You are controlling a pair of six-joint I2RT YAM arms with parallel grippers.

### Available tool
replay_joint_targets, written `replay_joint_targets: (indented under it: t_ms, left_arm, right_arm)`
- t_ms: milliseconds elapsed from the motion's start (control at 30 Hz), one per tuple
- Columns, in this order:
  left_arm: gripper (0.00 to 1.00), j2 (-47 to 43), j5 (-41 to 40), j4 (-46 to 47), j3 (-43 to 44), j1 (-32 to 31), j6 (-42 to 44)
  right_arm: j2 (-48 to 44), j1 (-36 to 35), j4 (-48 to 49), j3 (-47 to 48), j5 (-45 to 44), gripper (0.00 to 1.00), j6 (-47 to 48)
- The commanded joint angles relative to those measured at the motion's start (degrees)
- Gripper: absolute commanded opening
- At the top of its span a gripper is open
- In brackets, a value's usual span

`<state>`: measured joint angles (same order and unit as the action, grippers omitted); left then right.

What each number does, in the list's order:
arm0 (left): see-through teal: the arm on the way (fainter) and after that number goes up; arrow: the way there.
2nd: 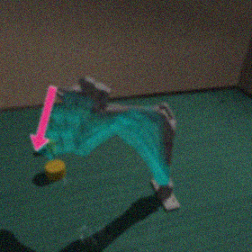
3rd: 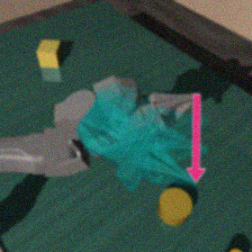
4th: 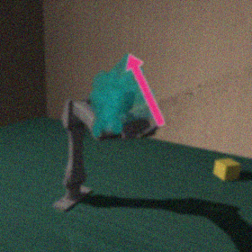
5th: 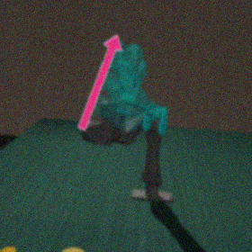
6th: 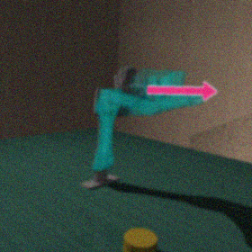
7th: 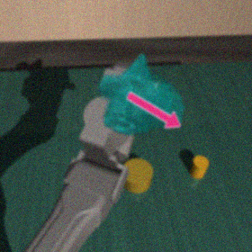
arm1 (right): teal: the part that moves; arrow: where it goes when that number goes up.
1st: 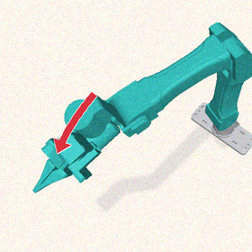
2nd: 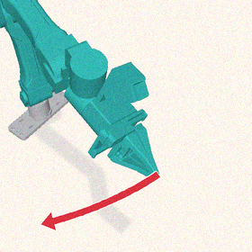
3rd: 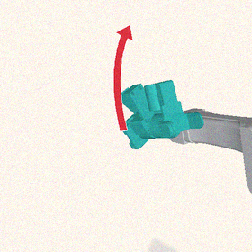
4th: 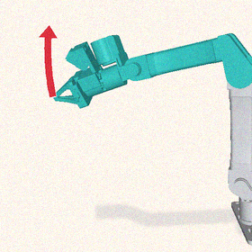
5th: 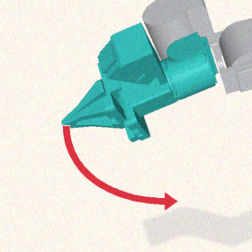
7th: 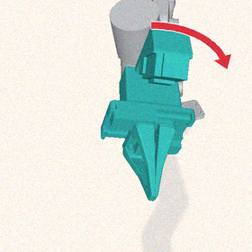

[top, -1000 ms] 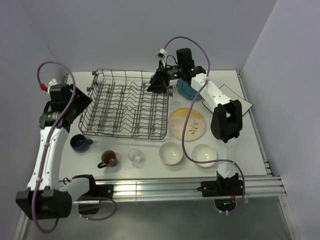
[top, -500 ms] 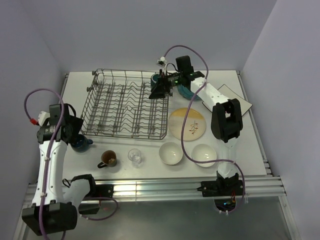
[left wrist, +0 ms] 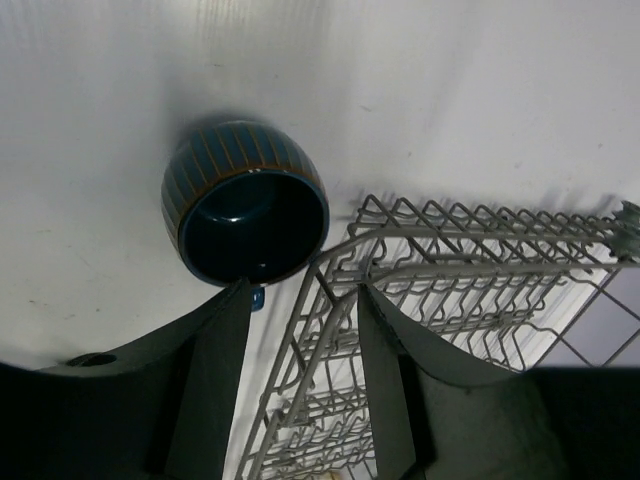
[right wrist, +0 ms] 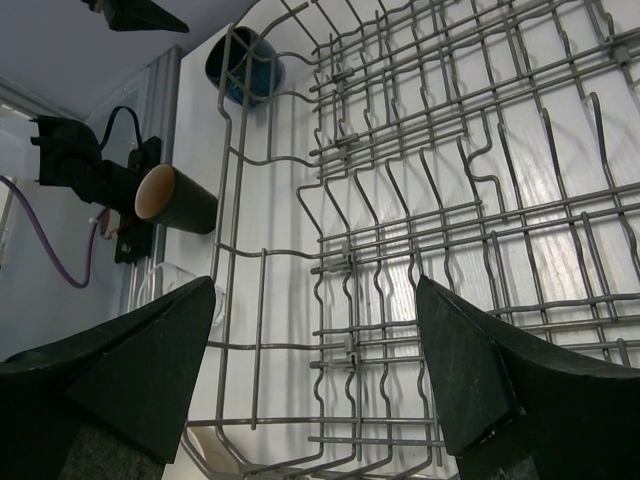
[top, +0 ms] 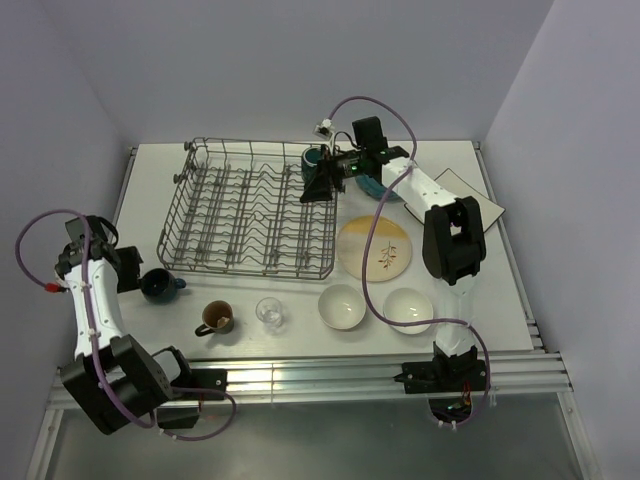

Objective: Load the mixed dishes into the dish rack
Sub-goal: Grab a cup with the left arm

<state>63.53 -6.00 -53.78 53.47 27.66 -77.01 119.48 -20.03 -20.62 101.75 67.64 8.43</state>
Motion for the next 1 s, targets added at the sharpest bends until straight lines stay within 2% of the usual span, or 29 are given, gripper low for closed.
replay_joint_targets:
  t_ms: [0,267,433,667,967]
  left_arm:
    - [0.53,2.0,6.9,6.7,-2.9,2.6,-3.1]
    - [0.53,11.1,11.6,13.8,-4.0,3.6,-2.9]
    - [0.54,14.6,7.9,14.6,-2.3,3.7,-3.0]
    - [0.52,19.2,6.6,16.2,-3.5,3.6,-3.5]
    - [0.38,20.8,6.4,17.4,-3.3,3.6,-2.8]
  right_arm:
    - [-3.6,0.7,0.2,-0.1,1.4,0.88,1.0]
    - [-3.4,1.7,0.3,0.0,1.6,0.88,0.9]
    - [-3.1,1.9,1.0,-0.3,2.2,0.88,0.1]
    - [-2.8,2.2,1.4,-0.3,2.2,0.88,-0.3]
    - [-2.4,2.2,2.3,-0.3,2.5,0.88,-1.5]
